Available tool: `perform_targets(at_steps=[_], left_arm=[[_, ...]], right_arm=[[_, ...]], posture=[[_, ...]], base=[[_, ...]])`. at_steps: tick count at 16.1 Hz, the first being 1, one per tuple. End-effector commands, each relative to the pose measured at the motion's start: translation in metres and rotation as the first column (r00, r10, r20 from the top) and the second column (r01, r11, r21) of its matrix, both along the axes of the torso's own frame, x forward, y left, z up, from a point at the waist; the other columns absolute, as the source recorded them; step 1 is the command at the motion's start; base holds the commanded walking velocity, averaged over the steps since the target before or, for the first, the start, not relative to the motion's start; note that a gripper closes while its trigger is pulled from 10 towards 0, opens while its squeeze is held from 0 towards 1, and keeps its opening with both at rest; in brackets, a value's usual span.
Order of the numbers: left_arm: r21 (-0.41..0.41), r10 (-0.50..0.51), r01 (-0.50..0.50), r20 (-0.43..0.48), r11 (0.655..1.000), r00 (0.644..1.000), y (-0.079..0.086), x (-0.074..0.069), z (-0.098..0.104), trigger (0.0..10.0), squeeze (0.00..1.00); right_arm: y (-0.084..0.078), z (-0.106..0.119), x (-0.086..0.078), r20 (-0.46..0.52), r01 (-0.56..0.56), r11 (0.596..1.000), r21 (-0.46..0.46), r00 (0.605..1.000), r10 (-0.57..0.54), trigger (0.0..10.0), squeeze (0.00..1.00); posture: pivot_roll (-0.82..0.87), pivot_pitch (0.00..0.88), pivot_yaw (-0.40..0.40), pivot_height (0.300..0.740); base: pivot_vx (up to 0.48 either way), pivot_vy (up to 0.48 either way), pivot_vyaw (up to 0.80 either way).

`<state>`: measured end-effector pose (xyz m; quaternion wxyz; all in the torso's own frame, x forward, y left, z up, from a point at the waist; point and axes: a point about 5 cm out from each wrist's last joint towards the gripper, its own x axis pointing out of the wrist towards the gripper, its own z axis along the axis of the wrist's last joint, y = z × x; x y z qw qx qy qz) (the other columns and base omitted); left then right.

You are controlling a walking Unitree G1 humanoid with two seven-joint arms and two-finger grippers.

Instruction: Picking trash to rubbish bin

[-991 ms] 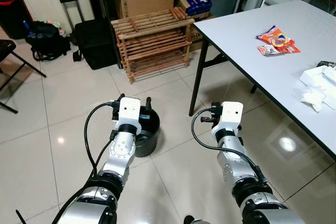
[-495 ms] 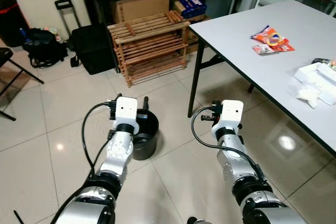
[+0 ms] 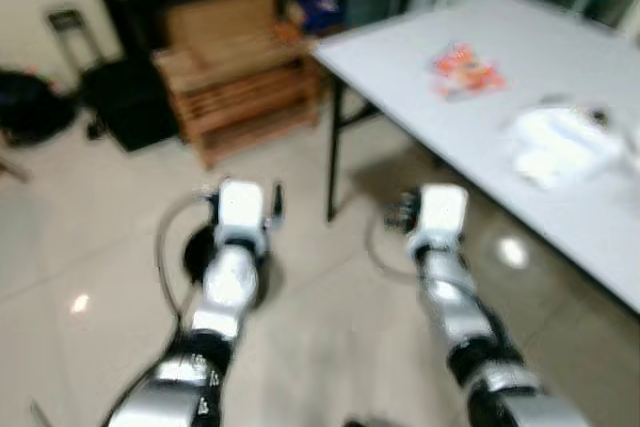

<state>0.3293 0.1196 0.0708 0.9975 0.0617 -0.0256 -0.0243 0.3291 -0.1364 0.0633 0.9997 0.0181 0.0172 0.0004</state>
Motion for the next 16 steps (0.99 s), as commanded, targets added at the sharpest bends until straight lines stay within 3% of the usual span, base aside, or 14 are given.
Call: perform_targets(at_steps=[1, 16], left_arm=[[0.008, 0.016, -0.016, -0.001, 1.0, 1.0, 0.006, 0.0007, 0.0005, 10.0, 0.0], [0.017, 0.006, -0.006, 0.007, 1.0, 1.0, 0.0056, 0.0018, 0.0027, 10.0, 0.0]], right_arm=[[0.0043, 0.0001, -0.0003, 0.0, -0.003, 1.0, 0.005, 1.0, 0.003, 10.0, 0.0], [0.0055, 0.0015, 0.0008, 0.003, -0.008, 1.0, 0.009, 1.0, 0.008, 10.0, 0.0]], posture=[[-0.01, 0.016, 0.047, 0.74], [0.0, 0.027, 0.051, 0.74]], base=[[0.0, 0.0, -0.8], [0.0, 0.0, -0.8]])
